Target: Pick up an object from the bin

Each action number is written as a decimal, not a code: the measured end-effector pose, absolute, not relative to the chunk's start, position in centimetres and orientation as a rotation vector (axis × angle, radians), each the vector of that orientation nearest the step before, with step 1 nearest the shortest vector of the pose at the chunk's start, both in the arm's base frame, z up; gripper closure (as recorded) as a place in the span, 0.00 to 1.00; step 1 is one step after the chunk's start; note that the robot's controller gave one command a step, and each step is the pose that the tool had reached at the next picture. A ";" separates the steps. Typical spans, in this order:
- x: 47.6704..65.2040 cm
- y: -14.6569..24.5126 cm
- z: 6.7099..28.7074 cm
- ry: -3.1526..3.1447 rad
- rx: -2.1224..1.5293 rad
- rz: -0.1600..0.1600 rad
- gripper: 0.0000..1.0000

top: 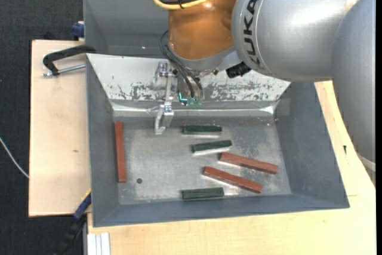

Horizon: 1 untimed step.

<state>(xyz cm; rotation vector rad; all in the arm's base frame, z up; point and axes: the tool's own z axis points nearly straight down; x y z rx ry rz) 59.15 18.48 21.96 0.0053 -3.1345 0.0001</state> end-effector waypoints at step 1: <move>59.3 18.4 22.5 -3.143 0.001 -0.003 0.00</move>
Offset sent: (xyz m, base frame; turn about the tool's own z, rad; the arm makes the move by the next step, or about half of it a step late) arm -0.0023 -0.1046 -0.0674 -0.0827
